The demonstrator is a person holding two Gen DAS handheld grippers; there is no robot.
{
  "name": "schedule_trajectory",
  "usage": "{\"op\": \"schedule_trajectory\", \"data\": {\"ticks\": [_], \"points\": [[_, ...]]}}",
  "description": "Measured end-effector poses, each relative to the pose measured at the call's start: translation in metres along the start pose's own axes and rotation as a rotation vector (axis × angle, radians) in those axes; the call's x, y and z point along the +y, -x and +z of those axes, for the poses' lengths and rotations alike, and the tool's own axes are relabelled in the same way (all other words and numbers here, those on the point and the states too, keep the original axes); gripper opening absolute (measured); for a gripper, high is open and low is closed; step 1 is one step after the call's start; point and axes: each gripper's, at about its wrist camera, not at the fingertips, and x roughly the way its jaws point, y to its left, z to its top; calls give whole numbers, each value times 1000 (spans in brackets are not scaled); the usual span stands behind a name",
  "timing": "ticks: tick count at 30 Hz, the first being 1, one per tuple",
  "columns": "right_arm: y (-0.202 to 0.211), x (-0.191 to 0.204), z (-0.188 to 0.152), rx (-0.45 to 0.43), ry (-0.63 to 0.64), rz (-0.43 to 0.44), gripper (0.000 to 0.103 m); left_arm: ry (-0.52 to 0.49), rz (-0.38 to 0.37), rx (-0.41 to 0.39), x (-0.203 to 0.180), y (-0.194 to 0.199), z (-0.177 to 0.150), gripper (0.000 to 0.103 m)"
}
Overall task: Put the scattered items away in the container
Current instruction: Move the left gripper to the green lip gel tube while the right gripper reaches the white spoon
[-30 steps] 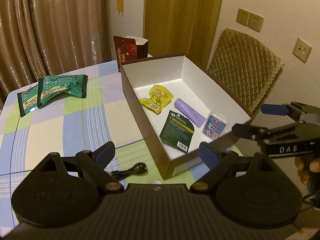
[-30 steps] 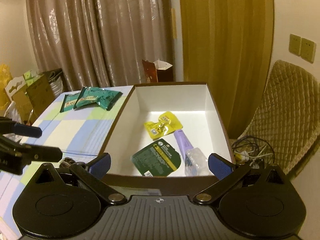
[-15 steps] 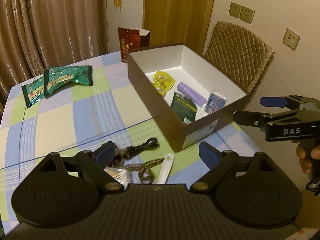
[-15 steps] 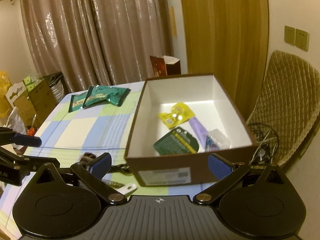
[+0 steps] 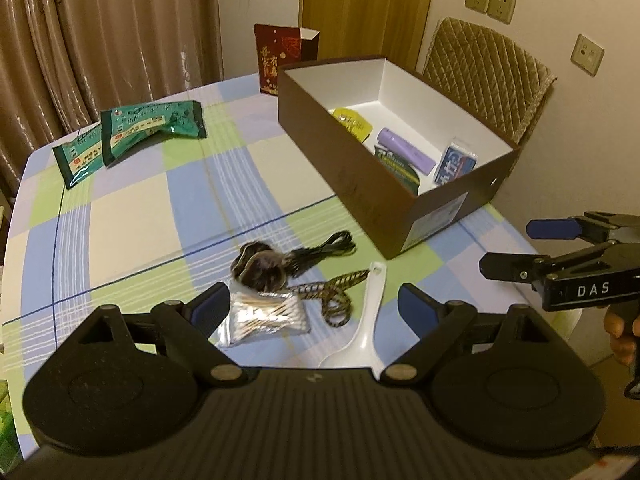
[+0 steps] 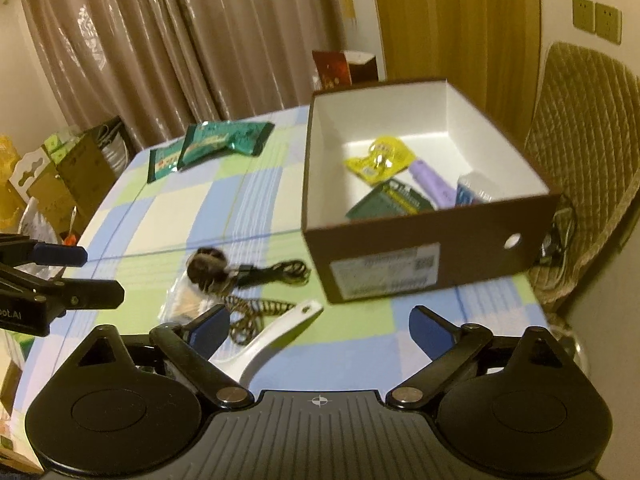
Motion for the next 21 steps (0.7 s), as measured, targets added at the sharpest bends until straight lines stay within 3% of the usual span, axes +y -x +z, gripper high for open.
{"op": "schedule_trajectory", "data": {"ticks": [6,11,14,21], "points": [[-16,13,-16,72,-35,21,82,17,-9,24,24,-4,-14,89],[-33,24,-33,137,-84,62,65,22,-2,66,40,-12,-30,89],[-45,29,-41,170,-114,95,47,27,-10,91,47,-18,-39,88],[-73,25,-48,197,-214,148,31,49,-1,117,65,-30,-47,88]]}}
